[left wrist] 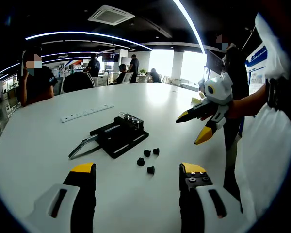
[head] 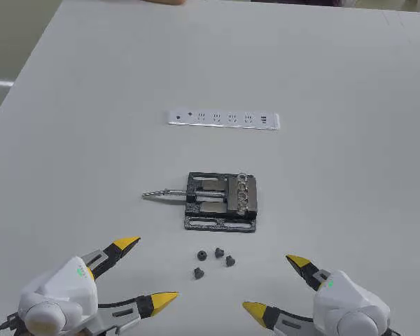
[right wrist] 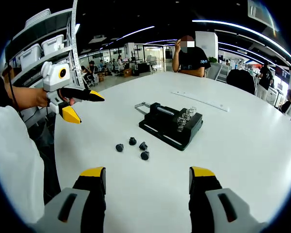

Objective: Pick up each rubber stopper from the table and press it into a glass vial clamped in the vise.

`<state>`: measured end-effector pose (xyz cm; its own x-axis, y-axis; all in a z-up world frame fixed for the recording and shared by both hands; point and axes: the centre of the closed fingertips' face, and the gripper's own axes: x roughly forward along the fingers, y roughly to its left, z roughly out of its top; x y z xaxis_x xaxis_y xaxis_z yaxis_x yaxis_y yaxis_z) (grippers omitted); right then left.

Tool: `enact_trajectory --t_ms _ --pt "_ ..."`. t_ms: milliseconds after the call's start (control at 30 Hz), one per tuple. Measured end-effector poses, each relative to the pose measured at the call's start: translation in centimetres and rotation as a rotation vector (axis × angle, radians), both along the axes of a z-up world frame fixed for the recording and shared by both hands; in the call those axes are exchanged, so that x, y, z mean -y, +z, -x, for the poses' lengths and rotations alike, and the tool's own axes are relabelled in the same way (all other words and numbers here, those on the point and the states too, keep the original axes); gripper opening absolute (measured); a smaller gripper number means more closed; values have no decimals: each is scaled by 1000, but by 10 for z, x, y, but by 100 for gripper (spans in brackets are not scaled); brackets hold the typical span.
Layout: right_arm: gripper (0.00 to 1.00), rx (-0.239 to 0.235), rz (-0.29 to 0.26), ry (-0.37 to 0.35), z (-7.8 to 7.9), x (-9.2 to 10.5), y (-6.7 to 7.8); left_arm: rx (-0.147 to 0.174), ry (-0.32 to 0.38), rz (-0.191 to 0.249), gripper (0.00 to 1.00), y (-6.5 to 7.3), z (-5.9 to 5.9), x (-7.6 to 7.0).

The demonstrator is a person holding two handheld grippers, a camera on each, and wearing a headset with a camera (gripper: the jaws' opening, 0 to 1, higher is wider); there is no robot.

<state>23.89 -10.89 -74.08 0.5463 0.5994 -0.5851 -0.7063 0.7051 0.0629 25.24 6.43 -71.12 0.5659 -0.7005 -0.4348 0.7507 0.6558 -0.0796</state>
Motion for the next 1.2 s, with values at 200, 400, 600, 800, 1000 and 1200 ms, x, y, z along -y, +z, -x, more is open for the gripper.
enact_trajectory --t_ms 200,400,600,800,1000,1200 --pt "66 5 5 1 -3 -3 0 -6 1 1 69 -3 0 -1" --pt "58 6 12 -1 -3 -11 -4 -9 -6 2 69 -6 0 -1" --pt "55 -2 19 0 -4 -18 -9 -16 -19 5 68 -7 0 0" --pt "49 -3 32 -18 -9 -22 -15 -15 -39 2 68 -11 -2 1" --pt "44 -12 33 -35 -13 -28 -22 -18 -54 0 67 -14 -5 0" --pt "37 -10 46 -61 -18 -30 -25 -18 -61 -2 67 -18 -9 -4"
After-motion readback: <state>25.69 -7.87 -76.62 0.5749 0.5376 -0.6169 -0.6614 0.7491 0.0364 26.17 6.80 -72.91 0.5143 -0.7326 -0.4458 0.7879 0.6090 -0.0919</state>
